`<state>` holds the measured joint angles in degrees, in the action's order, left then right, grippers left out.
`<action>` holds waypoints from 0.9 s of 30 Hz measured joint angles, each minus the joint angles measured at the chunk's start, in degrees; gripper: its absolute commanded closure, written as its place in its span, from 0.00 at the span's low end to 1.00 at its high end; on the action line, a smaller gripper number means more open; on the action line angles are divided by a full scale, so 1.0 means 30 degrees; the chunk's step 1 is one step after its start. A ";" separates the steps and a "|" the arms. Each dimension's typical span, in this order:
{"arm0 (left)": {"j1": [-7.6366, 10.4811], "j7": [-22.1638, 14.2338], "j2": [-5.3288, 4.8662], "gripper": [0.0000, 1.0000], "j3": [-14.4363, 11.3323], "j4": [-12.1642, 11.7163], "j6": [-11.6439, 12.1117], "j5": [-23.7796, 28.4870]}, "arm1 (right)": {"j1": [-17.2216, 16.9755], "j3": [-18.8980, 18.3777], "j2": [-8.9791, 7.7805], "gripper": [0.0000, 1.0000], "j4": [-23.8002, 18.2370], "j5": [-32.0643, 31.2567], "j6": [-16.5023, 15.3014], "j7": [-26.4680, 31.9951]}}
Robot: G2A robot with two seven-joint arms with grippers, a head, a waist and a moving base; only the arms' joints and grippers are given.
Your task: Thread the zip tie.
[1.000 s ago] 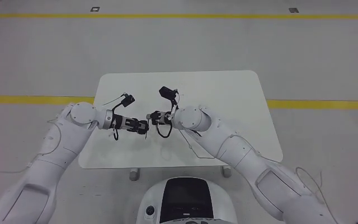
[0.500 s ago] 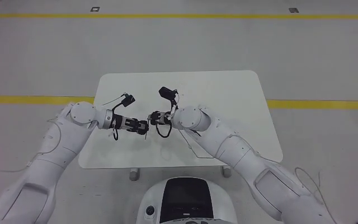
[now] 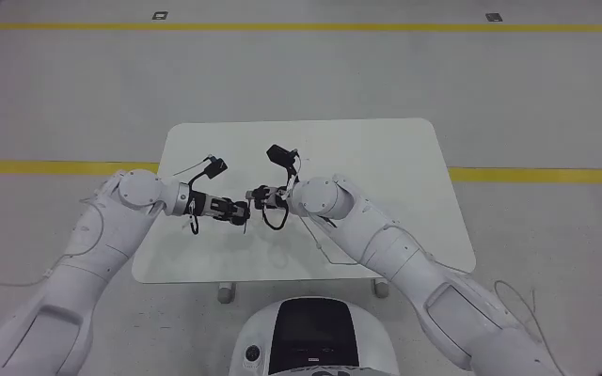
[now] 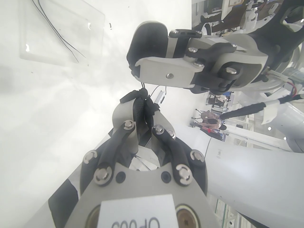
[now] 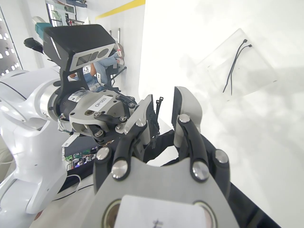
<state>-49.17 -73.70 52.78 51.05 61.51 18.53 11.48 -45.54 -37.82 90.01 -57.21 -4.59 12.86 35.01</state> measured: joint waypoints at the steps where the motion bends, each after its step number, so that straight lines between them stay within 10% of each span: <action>1: 0.0025 0.0007 -0.0007 1.00 -0.0025 -0.0028 0.0013 0.0012 | -0.0007 -0.0036 0.0017 0.78 0.0021 -0.0017 -0.0014 -0.0001; 27: 0.0440 0.0180 -0.0100 1.00 -0.0631 -0.0370 0.0228 0.0301 | -0.0013 -0.0526 0.0414 1.00 0.0641 -0.0309 -0.0336 0.0392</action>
<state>-47.85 -73.16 52.48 49.16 60.40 19.22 12.39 -45.57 -39.40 91.26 -55.28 -5.52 11.85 36.19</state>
